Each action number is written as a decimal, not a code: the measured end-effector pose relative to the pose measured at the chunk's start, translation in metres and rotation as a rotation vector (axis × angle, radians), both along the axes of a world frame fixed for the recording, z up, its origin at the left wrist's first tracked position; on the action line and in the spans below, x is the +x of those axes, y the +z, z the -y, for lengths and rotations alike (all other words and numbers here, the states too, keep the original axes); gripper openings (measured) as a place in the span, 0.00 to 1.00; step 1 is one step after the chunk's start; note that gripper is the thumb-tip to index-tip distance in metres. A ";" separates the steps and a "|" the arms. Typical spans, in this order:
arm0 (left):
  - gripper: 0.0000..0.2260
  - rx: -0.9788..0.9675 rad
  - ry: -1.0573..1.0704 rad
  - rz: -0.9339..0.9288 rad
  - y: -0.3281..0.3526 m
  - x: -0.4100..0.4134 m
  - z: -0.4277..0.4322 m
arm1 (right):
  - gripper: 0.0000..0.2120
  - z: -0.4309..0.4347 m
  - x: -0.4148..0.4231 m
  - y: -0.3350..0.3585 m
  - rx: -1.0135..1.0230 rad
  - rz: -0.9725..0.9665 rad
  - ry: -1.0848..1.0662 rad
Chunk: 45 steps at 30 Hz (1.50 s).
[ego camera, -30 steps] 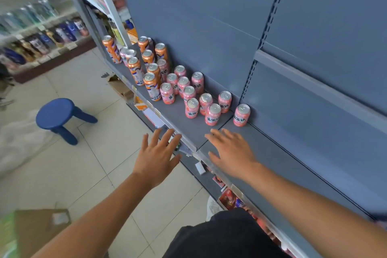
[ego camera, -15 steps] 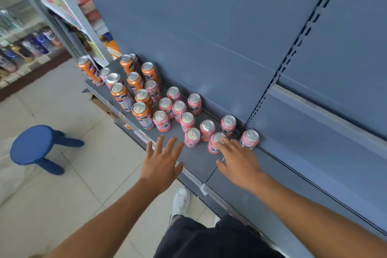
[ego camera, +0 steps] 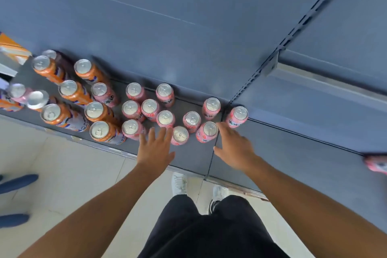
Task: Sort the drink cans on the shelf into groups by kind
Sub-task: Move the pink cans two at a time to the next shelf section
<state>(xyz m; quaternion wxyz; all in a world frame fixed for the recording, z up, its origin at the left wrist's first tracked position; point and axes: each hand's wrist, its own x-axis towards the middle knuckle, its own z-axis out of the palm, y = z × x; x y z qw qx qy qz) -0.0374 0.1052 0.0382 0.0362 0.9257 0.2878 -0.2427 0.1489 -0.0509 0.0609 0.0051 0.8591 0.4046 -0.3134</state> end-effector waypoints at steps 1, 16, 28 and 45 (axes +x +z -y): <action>0.36 -0.011 -0.001 -0.005 -0.004 0.003 -0.003 | 0.33 -0.003 0.001 -0.004 -0.013 -0.039 -0.045; 0.31 -0.376 0.472 0.233 -0.054 0.028 -0.003 | 0.38 -0.028 0.013 -0.065 0.052 -0.187 -0.236; 0.32 -0.634 0.538 0.416 -0.035 0.004 -0.010 | 0.32 0.001 0.008 -0.039 0.125 -0.263 -0.433; 0.30 -0.976 0.428 0.792 0.076 0.047 -0.026 | 0.27 0.023 0.006 0.074 0.486 -0.328 -0.495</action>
